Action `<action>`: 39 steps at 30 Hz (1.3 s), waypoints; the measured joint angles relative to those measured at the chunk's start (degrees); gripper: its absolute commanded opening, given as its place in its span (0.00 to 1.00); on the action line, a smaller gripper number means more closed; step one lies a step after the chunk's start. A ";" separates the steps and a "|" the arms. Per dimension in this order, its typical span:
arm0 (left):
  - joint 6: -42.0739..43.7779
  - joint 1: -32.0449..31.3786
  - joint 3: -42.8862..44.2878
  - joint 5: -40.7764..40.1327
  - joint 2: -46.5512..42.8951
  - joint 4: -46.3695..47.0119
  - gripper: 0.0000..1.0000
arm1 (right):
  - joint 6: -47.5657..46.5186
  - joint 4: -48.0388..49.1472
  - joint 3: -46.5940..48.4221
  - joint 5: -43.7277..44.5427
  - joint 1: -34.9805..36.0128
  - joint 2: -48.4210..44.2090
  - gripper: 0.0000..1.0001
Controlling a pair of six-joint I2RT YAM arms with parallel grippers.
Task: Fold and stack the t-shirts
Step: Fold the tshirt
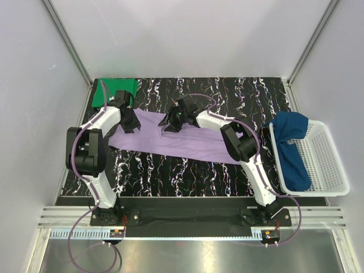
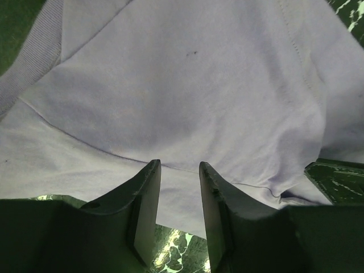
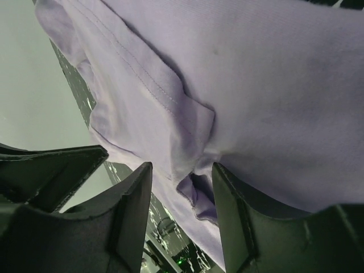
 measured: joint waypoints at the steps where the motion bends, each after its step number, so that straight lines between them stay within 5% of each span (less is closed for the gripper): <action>1: 0.07 0.09 -0.22 0.24 0.20 0.22 0.38 | 0.20 0.09 -0.04 0.04 0.00 0.09 0.52; 9: 0.31 1.20 -2.01 0.92 0.52 0.81 0.38 | 1.07 2.84 0.90 0.44 0.00 1.70 0.44; 21: 0.31 1.49 -4.55 1.40 0.26 2.10 0.39 | -6.45 -4.76 12.96 4.61 -0.02 4.28 0.07; 24: 0.24 1.49 -5.88 1.88 -0.98 2.29 0.39 | -10.29 -9.07 19.17 5.77 -0.13 5.44 0.21; 26: 0.09 1.49 -6.10 2.16 -2.03 2.23 0.39 | -12.52 -11.87 21.73 6.60 -0.20 5.70 0.23; 30: -0.22 1.49 -6.10 2.54 -4.17 2.27 0.40 | -15.13 -15.61 21.03 8.44 -0.55 5.64 0.45; 39: -0.96 1.49 -6.10 2.67 -6.49 1.40 0.42 | -21.33 -20.70 6.75 11.52 -1.70 -1.75 0.52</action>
